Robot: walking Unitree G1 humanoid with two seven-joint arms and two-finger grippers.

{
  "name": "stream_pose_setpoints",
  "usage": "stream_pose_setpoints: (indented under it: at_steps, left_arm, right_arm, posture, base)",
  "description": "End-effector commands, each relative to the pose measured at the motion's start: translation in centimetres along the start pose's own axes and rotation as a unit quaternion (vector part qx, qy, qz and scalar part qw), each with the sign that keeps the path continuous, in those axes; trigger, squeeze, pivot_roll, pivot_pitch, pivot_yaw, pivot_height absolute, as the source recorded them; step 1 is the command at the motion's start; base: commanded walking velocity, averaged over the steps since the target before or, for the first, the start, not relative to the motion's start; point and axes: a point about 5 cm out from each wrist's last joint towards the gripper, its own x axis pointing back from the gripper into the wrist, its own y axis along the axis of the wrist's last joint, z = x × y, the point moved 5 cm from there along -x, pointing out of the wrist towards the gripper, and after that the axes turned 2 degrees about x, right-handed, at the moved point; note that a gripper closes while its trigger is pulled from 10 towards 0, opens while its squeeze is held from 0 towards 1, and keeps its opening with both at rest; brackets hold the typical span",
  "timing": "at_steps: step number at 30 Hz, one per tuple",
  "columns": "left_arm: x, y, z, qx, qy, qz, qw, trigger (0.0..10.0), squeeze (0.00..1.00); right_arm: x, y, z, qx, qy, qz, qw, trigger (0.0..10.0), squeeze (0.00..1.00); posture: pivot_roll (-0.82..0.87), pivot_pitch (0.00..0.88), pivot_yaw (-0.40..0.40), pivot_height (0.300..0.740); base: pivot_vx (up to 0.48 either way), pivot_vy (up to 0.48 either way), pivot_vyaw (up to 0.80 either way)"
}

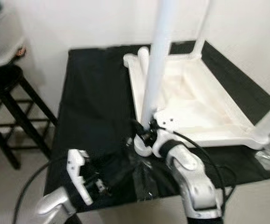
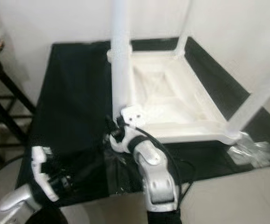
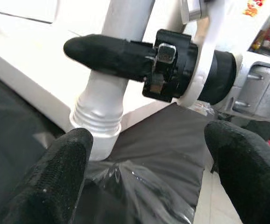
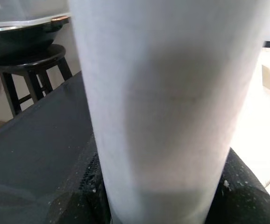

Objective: Building children table

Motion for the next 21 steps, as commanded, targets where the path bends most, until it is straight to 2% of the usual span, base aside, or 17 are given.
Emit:
stream_pose_setpoints:
  at_steps: [1, 2, 3, 6, 7, 8, 9, 10, 11, 12, 13, 14, 15, 16, 17, 18, 21]
  left_arm:
    - [0.3, -0.8, 0.1, 0.01, -0.006, 0.016, 1.0, 10.0, 0.0]
    - [0.3, -0.8, 0.1, 0.01, -0.006, 0.016, 1.0, 10.0, 0.0]
    - [0.3, -0.8, 0.2, 0.013, -0.009, 0.019, 1.0, 10.0, 0.0]
    - [0.3, -0.9, 0.3, 0.015, -0.012, 0.022, 1.0, 10.0, 0.0]
    - [0.3, -0.8, 0.4, 0.014, -0.009, 0.021, 1.0, 10.0, 0.0]
    - [0.3, -0.8, 0.5, 0.014, -0.007, 0.019, 1.0, 10.0, 0.0]
    - [0.3, -0.8, 0.5, 0.014, -0.007, 0.019, 1.0, 10.0, 0.0]
    - [0.3, -0.7, 0.5, 0.014, -0.005, 0.018, 1.0, 10.0, 0.0]
    - [0.3, -0.7, 0.5, 0.014, -0.005, 0.018, 1.0, 10.0, 0.0]
    - [0.1, -0.4, 0.7, 0.017, -0.006, 0.014, 1.0, 10.0, 0.0]
    - [-0.2, -0.1, 0.8, 0.019, -0.008, 0.011, 1.0, 10.0, 0.0]
    - [-0.4, 0.1, 0.9, 0.02, -0.01, 0.009, 1.0, 10.0, 0.0]
    - [-0.4, 0.1, 0.9, 0.02, -0.01, 0.009, 1.0, 10.0, 0.0]
    - [-0.7, 0.5, 1.1, 0.017, -0.015, 0.01, 1.0, 10.0, 0.0]
    - [-0.7, 0.5, 1.1, 0.017, -0.015, 0.01, 1.0, 10.0, 0.0]
    - [-0.8, 0.7, 1.3, 0.019, -0.016, 0.008, 1.0, 10.0, 0.0]
    - [-0.8, 0.9, 1.5, 0.02, -0.016, 0.007, 1.0, 10.0, 0.0]
  right_arm:
    - [0.1, -5.0, -0.2, -0.019, 0.0, 0.099, 0.995, 0.0, 0.0]
    - [0.1, -5.0, -0.2, -0.019, 0.0, 0.099, 0.995, 0.0, 0.0]
    - [0.1, -4.4, -0.5, -0.011, -0.007, 0.099, 0.995, 10.0, 0.0]
    - [0.2, -3.6, -0.6, -0.001, -0.019, 0.101, 0.995, 10.0, 0.0]
    - [0.2, -2.9, -0.4, -0.005, -0.006, 0.094, 0.996, 10.0, 1.0]
    - [-0.2, -1.9, -0.2, -0.005, 0.035, 0.078, 0.996, 10.0, 1.0]
    - [-0.2, -1.9, -0.2, -0.005, 0.035, 0.078, 0.996, 10.0, 1.0]
    - [-0.8, -0.3, 0.0, 0.002, 0.097, 0.054, 0.994, 10.0, 1.0]
    - [-0.8, -0.3, 0.0, 0.002, 0.097, 0.054, 0.994, 10.0, 1.0]
    - [-1.0, 0.9, 0.2, 0.014, 0.154, 0.032, 0.987, 10.0, 1.0]
    - [-1.2, 2.0, 0.3, 0.039, 0.213, 0.01, 0.976, 10.0, 0.85]
    - [-1.3, 2.7, 0.3, 0.057, 0.251, -0.003, 0.966, 10.0, 0.85]
    - [-1.3, 2.7, 0.3, 0.057, 0.251, -0.003, 0.966, 10.0, 0.85]
    - [-1.5, 3.3, 0.1, 0.072, 0.308, -0.005, 0.949, 10.0, 0.0]
    - [-1.5, 3.3, 0.1, 0.072, 0.308, -0.005, 0.949, 10.0, 0.0]
    - [-1.8, 3.5, 0.0, 0.081, 0.331, 0.0, 0.94, 10.0, 0.0]
    - [-2.0, 3.6, -0.1, 0.085, 0.351, 0.004, 0.932, 10.0, 0.0]
  posture:
    - [-0.07, 0.191, 0.019, 0.74]
    - [-0.07, 0.191, 0.019, 0.74]
    - [-0.07, 0.194, 0.014, 0.74]
    - [-0.07, 0.194, 0.014, 0.74]
    - [-0.06, 0.196, 0.012, 0.74]
    - [-0.06, 0.198, 0.012, 0.74]
    - [-0.06, 0.198, 0.012, 0.74]
    - [-0.06, 0.199, 0.011, 0.74]
    - [-0.06, 0.199, 0.011, 0.74]
    - [-0.05, 0.2, 0.009, 0.74]
    - [-0.05, 0.202, 0.008, 0.74]
    - [-0.05, 0.203, 0.008, 0.74]
    - [-0.05, 0.203, 0.008, 0.74]
    - [-0.04, 0.213, 0.008, 0.74]
    - [-0.04, 0.213, 0.008, 0.74]
    - [-0.04, 0.224, 0.01, 0.74]
    - [-0.04, 0.225, 0.012, 0.74]
  base:
    - [0.0, 0.0, 0.0]
    - [0.0, 0.0, 0.0]
    - [0.0, 0.0, 0.0]
    - [0.0, 0.0, 0.0]
    - [0.0, 0.0, 0.0]
    - [0.0, 0.0, 0.0]
    - [0.0, 0.0, 0.0]
    - [0.0, 0.0, 0.0]
    - [0.0, 0.0, 0.0]
    - [0.0, 0.0, 0.0]
    - [0.0, 0.0, 0.0]
    - [0.0, 0.0, 0.0]
    - [0.0, 0.0, 0.0]
    - [0.0, 0.0, 0.0]
    - [0.0, 0.0, 0.0]
    - [0.0, 0.0, 0.0]
    - [0.0, 0.0, 0.0]
